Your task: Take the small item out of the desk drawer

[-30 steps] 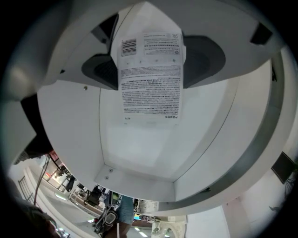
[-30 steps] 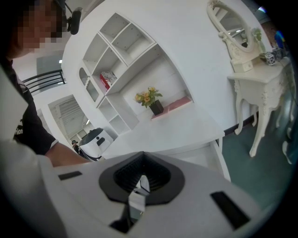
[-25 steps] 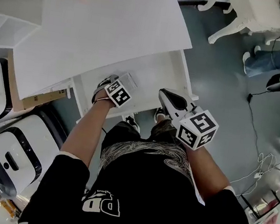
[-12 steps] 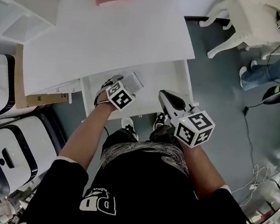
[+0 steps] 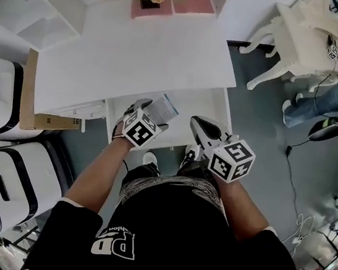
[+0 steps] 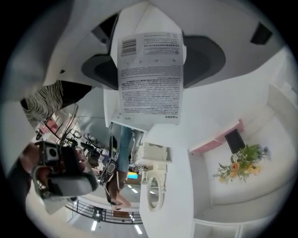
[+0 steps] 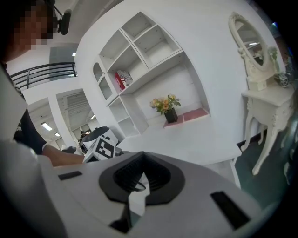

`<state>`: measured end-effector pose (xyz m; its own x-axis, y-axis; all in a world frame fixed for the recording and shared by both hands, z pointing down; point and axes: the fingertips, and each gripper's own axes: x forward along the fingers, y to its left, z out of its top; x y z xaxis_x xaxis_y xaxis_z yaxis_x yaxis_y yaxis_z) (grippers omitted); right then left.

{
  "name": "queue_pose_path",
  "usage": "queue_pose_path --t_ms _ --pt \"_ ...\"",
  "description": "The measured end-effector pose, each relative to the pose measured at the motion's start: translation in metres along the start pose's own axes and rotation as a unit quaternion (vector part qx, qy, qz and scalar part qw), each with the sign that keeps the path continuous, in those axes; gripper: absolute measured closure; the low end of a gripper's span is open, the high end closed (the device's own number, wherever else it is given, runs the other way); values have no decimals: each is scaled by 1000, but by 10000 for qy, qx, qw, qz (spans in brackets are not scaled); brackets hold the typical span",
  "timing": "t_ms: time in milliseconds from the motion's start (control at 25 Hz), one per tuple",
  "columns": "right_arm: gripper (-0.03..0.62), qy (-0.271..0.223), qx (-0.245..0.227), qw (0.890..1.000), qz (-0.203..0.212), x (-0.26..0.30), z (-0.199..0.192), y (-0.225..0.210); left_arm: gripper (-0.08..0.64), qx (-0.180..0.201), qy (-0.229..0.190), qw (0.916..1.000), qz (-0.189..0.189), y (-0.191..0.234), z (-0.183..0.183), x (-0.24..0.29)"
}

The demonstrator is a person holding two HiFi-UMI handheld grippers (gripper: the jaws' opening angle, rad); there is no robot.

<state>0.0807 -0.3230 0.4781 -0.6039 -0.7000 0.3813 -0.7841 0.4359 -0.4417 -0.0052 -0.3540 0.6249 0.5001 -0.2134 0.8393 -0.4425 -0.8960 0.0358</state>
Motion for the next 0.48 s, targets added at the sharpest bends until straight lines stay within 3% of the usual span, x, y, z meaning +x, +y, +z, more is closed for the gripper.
queue_pose_path --t_ms 320,480 --pt "583 -139 -288 9995 82 2 22 33 119 -392 -992 9943 3 -1 27 -71" --pt "583 -281 -384 9988 97 0 31 47 120 -387 -1395 9894 73 -5 38 -107"
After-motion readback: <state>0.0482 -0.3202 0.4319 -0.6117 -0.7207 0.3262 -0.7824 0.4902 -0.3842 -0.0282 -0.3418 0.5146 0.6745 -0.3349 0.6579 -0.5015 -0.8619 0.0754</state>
